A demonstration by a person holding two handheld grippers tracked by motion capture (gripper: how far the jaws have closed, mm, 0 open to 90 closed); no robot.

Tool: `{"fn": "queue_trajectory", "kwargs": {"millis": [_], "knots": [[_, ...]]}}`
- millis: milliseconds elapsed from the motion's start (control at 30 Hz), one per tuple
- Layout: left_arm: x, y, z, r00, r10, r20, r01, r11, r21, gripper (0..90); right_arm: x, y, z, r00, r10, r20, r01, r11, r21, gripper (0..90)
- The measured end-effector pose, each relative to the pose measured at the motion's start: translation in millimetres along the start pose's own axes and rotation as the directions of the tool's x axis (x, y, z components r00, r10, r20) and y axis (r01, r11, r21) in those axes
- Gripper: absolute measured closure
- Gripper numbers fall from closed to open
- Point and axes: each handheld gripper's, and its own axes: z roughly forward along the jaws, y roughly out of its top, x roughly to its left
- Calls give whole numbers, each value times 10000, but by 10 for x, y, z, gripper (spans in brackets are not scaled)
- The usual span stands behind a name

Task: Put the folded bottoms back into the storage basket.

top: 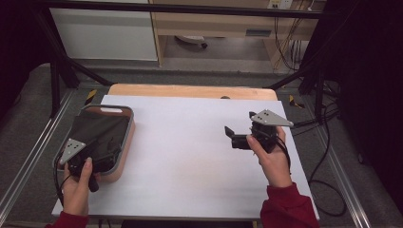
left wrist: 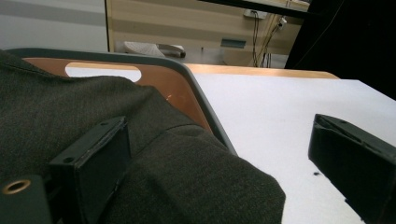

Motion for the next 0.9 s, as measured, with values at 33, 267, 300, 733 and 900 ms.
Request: {"fn": "queue_trajectory", "kwargs": {"millis": [33, 267, 300, 733, 900], "knots": [[0, -1, -1, 10000, -13, -11, 13, 10000, 0, 58, -16, -6, -21, 10000, 44, 28, -44, 10000, -32, 27], [1, -2, -2, 10000, -3, 15, 3, 10000, -6, 58, -118, -70, -157, 9994, 272, 192, -271, 9996, -41, 23], [3, -2, -2, 10000, -5, 17, 5, 10000, 5, 58, -132, -85, -170, 9994, 283, 210, -282, 9996, -16, 22], [16, -9, -2, 10000, -22, 47, 22, 10000, 68, 59, -247, -278, -355, 9970, 603, 481, -610, 9980, 143, 24], [10, -6, -6, 10000, -18, 63, 17, 10000, 21, 59, -270, -399, -379, 9961, 739, 490, -754, 9967, 298, 23]]}}
